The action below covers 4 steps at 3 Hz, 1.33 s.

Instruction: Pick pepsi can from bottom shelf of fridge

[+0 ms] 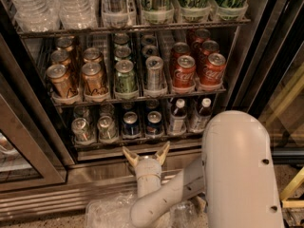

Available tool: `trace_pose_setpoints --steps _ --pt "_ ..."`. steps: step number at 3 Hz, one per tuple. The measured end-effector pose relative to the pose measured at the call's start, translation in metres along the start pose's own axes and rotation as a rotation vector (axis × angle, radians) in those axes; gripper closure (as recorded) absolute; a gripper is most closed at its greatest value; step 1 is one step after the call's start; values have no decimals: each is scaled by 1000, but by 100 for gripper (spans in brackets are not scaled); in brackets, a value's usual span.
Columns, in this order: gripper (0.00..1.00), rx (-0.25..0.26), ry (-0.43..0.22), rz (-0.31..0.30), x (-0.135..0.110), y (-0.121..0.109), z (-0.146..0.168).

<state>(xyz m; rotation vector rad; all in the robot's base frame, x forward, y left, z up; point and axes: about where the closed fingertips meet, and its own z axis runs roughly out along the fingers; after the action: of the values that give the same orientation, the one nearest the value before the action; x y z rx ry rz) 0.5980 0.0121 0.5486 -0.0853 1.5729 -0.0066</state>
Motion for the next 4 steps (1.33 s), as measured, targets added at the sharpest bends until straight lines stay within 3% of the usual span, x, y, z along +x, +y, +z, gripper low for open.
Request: trace_pose_setpoints --steps 1,3,4 --pt "14 37 -26 -38 1 -8 11" --pt "15 100 -44 -110 3 -28 26" --pt "27 130 -61 -120 -2 -38 33"
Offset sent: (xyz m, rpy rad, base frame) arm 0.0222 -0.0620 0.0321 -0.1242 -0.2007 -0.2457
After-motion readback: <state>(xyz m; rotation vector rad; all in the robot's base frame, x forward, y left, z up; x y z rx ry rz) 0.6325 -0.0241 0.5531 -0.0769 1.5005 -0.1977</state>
